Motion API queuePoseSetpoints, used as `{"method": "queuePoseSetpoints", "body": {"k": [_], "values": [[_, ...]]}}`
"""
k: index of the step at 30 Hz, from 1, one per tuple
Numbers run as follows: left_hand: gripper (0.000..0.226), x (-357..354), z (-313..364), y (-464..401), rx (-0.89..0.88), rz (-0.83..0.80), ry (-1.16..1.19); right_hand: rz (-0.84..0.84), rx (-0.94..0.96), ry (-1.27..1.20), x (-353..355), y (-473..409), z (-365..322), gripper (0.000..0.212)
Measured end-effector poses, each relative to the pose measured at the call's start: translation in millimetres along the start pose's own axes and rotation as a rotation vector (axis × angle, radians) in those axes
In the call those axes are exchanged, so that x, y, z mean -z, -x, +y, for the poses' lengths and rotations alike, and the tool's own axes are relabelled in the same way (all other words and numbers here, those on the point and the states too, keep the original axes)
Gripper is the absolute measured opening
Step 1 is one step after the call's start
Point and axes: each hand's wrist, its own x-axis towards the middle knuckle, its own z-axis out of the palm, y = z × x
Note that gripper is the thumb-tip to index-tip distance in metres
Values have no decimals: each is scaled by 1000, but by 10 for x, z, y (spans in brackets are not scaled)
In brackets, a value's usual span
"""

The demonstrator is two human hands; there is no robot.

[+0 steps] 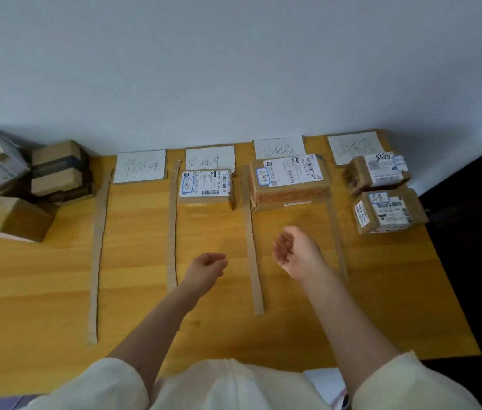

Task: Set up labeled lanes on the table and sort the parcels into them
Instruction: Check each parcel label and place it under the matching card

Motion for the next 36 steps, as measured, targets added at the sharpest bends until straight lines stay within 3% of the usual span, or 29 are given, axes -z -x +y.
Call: {"method": "queuePoseSetpoints", "body": {"k": [8, 19, 28, 36], "values": [[24, 607, -331, 15, 3, 110, 121, -142, 11, 372, -1042, 202, 753, 8], [17, 2063, -1072, -161, 65, 281, 276, -118, 16, 536, -2368, 346, 1838, 10], [21, 3190, -1702, -258, 119, 282, 276, -128, 150, 722, -3325, 516, 2687, 6], [37, 3919, -2047, -369, 116, 450, 156, -184, 277, 993, -4113, 508, 2889, 46]]}}
